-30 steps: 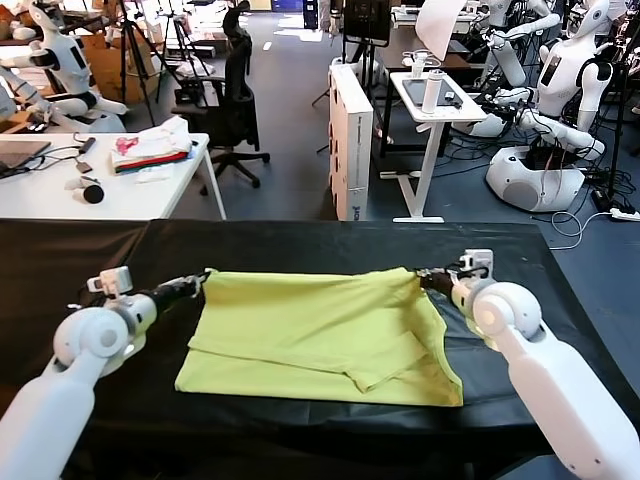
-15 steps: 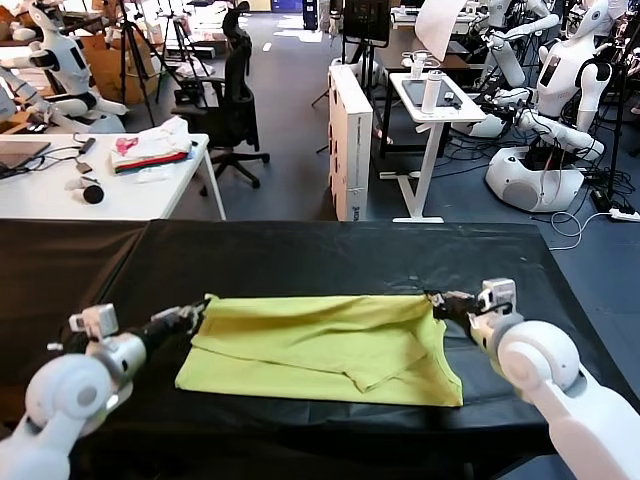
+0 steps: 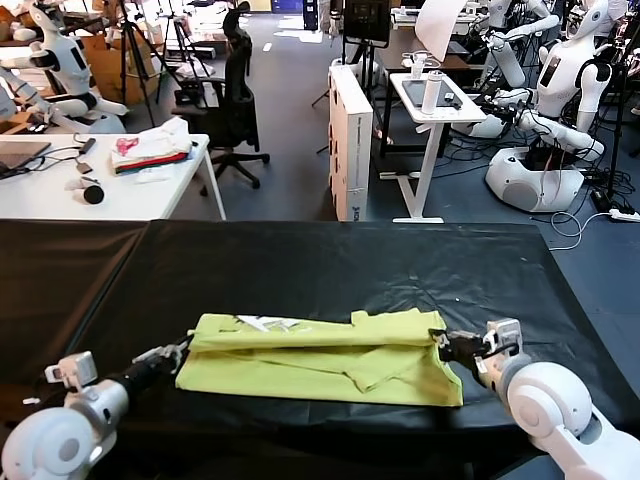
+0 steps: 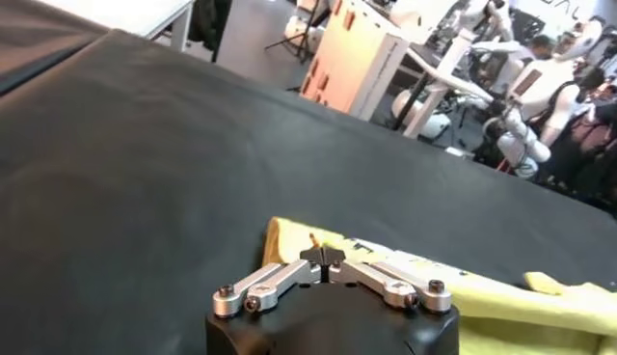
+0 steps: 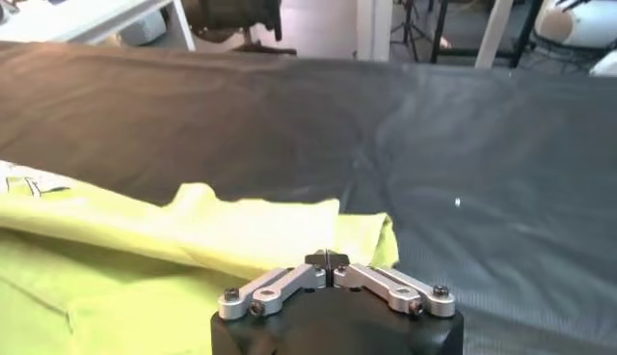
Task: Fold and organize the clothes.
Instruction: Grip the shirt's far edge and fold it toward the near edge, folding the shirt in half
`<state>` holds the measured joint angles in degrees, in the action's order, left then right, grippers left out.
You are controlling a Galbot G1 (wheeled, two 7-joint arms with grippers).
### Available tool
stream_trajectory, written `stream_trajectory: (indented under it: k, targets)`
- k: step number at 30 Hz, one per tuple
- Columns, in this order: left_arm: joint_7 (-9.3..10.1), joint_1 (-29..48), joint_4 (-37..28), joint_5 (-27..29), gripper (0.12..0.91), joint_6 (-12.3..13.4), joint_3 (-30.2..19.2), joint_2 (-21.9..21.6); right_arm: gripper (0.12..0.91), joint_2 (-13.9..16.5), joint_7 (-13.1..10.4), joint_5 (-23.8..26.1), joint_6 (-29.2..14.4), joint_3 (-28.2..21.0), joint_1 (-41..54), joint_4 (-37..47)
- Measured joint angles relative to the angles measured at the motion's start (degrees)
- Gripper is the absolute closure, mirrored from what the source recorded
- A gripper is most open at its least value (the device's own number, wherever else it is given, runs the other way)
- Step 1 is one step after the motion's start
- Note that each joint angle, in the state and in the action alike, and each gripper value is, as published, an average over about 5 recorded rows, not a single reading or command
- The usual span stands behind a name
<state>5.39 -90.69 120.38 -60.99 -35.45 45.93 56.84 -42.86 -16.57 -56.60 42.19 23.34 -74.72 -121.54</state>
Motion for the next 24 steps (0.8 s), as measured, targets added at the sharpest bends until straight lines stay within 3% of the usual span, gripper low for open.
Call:
stream_trajectory:
  k: [8, 17, 21, 24]
  targets:
    - [-1.01, -2.8, 0.1, 3.4, 0.869, 1.3, -0.1, 1.7, 0.886, -0.8, 0.0, 1.8, 0.0, -0.5, -2.3, -0.6]
    - [-0.86, -3.6, -0.1, 3.6, 0.869, 1.4, -0.6, 2.6, 0.878, -1.1, 0.5, 1.9, 0.0, -0.7, -3.2, -0.7]
    - [-0.02, -3.9, -0.1, 3.9, 0.833, 0.8, -0.6, 3.0, 0.725, -1.1, 2.1, 1.6, 0.0, 0.0, -3.9, -1.3]
    - [0.32, -4.4, 0.2, 4.3, 0.691, 0.7, -0.4, 3.2, 0.538, -1.1, 2.7, 1.1, 0.0, 0.8, -4.2, -2.3]
